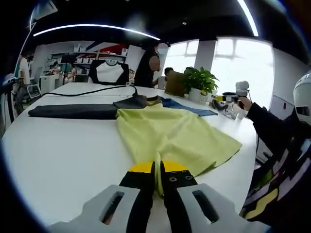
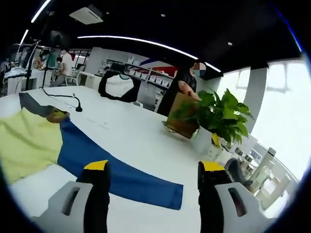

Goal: Fold the garment on the visible template until the final outline fits inside the template.

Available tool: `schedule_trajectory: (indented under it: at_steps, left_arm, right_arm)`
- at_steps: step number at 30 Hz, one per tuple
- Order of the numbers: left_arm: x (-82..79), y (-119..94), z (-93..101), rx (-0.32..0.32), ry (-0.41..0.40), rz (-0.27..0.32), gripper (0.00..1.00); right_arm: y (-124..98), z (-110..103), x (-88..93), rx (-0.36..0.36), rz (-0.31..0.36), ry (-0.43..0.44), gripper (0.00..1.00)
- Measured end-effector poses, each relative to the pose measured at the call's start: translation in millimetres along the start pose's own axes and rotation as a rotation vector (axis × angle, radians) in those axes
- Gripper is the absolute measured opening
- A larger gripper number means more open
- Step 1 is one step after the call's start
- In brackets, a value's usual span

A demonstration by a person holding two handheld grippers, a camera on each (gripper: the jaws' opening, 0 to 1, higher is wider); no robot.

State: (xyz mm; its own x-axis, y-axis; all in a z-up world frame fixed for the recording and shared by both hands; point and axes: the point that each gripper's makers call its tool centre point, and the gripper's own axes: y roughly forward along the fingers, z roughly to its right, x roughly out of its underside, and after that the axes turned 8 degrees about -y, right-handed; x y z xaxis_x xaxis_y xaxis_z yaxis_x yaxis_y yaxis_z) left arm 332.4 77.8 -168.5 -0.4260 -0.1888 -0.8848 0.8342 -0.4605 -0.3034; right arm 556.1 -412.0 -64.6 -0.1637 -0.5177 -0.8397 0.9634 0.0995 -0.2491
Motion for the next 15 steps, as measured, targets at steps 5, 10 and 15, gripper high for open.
schedule_trajectory:
  at_steps: [5, 10, 15]
  left_arm:
    - [0.8, -1.7, 1.0, 0.004, 0.0, -0.001, 0.04]
    - [-0.2, -2.9, 1.4, 0.005, 0.0, 0.006, 0.04]
    - [0.0, -2.9, 0.7, 0.004, -0.001, 0.006, 0.04]
  right_arm:
    - [-11.8, -18.0, -16.0, -0.024, 0.059, -0.019, 0.77]
    - [-24.2, -37.1, -24.2, -0.053, 0.096, -0.034, 0.76]
    - [-37.3, -60.1, -24.8, -0.09, 0.119, -0.038, 0.76]
